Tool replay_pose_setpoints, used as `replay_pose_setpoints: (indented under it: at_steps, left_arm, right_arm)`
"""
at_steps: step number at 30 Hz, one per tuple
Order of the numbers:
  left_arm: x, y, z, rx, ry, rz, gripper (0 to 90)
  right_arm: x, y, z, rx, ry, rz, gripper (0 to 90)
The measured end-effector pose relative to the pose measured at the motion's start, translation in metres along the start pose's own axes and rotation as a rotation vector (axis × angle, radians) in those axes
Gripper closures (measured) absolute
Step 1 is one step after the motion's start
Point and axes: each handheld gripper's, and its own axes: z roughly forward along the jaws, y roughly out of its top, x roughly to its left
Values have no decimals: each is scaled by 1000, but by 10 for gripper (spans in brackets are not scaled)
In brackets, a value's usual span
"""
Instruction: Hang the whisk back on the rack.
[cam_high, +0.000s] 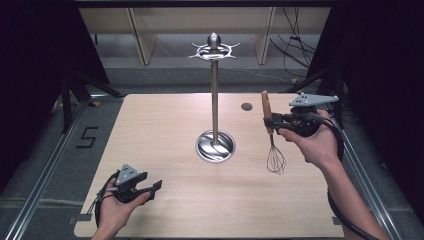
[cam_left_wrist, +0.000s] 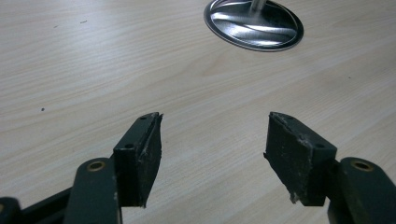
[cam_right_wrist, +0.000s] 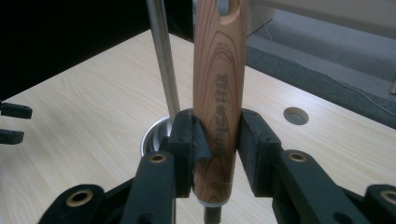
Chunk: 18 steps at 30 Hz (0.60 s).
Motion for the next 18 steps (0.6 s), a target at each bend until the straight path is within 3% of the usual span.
replay_pose_setpoints:
  at_steps: [1, 2, 5, 9, 10, 11, 13, 14, 16, 18]
  left_arm:
    - [-1, 0, 0, -5, -1, -5, 352]
    - [-1, 0, 0, -3, 1, -11, 351]
    - [0, 0, 0, 0, 2, 2, 352]
    - [-1, 0, 0, -3, 1, -9, 351]
    - [-1, 0, 0, -3, -1, -4, 351]
    - [-1, 0, 0, -3, 0, -4, 351]
    - [-1, 0, 0, -5, 2, -10, 351]
    - [-1, 0, 0, -5, 2, -10, 351]
    - [0, 0, 0, -2, 2, 0, 351]
    - [-1, 0, 0, -2, 0, -5, 351]
  right_arm:
    - [1, 1, -2, 31, 8, 14, 690]
    - [-1, 2, -2, 20, 4, -4, 690]
    - [0, 3, 0, -2, -1, 6, 690]
    - [0, 6, -2, 17, 8, 2, 690]
    - [0, 6, 0, -6, 0, 6, 690]
    - [0, 7, -2, 21, 8, 5, 690]
    - [-1, 9, -1, 2, 4, -13, 690]
    - [0, 9, 0, -11, 1, 0, 690]
    - [0, 11, -2, 19, 13, -1, 690]
    - [0, 12, 0, -18, 2, -8, 690]
